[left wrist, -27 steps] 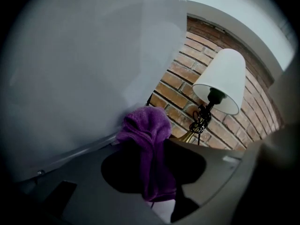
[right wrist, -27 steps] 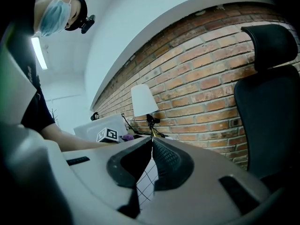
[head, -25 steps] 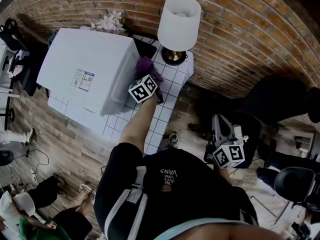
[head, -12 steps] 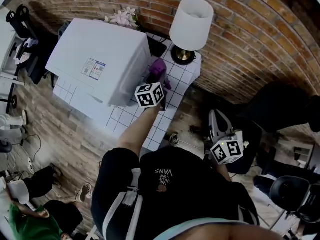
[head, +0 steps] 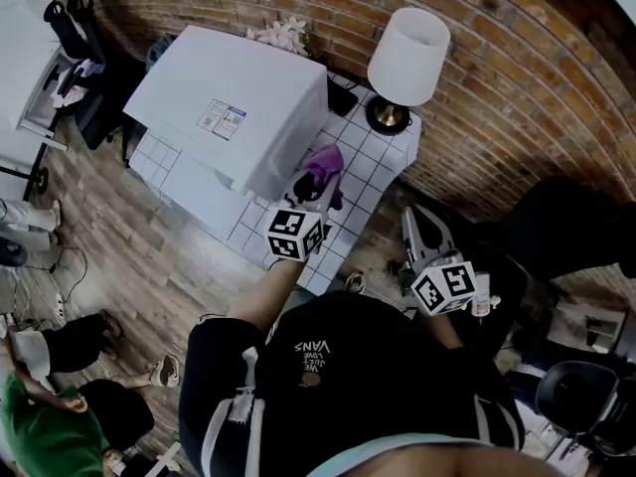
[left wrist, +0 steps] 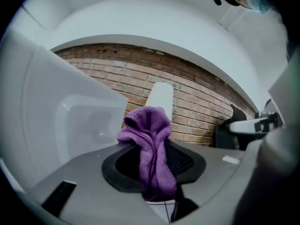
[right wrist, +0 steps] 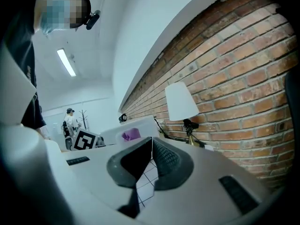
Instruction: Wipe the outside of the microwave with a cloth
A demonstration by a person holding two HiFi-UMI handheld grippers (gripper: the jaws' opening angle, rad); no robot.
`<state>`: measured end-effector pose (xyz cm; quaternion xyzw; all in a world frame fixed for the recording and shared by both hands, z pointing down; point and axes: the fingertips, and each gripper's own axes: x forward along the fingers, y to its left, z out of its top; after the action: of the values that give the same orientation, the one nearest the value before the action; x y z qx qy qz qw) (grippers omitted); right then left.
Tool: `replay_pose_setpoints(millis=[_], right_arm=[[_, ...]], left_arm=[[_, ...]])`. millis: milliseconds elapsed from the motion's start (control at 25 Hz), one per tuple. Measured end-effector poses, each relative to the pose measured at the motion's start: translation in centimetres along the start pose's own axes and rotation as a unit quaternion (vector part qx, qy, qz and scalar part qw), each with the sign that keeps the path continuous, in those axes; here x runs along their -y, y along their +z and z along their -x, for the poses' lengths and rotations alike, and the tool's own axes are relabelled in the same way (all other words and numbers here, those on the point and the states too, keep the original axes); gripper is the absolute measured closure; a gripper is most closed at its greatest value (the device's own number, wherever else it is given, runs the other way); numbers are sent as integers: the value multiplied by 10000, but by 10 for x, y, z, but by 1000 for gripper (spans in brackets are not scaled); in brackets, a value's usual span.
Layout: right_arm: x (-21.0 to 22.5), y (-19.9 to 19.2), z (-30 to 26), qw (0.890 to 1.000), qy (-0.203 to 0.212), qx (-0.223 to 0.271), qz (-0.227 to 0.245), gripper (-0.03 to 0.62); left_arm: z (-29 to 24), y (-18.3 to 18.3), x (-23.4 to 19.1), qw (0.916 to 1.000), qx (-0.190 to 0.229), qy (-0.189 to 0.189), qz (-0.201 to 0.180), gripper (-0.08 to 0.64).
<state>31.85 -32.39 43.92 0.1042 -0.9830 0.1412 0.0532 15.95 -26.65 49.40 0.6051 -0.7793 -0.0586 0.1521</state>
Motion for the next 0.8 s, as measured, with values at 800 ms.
replay_pose_setpoints(millis=[800], right_arm=[[-110,16,-73,9939,1072,117,225,589]], left_arm=[[196,74,-69,9887,563,1008,-952,419]])
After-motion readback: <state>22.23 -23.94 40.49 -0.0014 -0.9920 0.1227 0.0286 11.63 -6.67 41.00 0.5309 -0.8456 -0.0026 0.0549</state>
